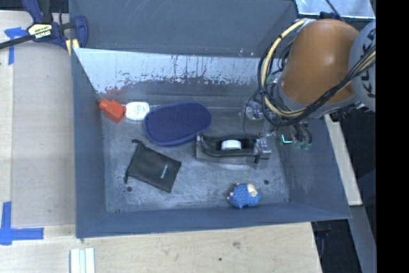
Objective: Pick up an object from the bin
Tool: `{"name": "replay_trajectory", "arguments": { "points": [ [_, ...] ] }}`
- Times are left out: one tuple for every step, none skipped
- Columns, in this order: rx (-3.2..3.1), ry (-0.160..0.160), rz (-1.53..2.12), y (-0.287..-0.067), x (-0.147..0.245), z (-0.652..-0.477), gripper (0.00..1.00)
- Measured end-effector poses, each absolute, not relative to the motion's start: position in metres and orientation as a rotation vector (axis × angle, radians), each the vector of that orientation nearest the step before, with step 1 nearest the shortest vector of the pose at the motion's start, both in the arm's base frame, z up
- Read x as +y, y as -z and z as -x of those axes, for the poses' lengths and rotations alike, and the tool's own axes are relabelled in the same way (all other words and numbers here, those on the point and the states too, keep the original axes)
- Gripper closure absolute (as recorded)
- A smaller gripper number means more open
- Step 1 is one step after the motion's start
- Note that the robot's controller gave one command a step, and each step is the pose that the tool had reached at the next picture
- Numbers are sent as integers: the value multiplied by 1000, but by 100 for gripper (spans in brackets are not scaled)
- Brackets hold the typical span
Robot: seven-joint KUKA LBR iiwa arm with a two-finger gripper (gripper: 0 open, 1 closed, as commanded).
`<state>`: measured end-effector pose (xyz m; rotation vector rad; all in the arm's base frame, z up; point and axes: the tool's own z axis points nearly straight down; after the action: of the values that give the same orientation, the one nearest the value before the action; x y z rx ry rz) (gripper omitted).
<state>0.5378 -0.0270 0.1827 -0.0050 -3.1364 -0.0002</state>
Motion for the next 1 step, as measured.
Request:
{"name": "replay_trajectory", "arguments": {
  "points": [
    [-3145,-1,3,-187,-27,-540,100]
  ]
}}
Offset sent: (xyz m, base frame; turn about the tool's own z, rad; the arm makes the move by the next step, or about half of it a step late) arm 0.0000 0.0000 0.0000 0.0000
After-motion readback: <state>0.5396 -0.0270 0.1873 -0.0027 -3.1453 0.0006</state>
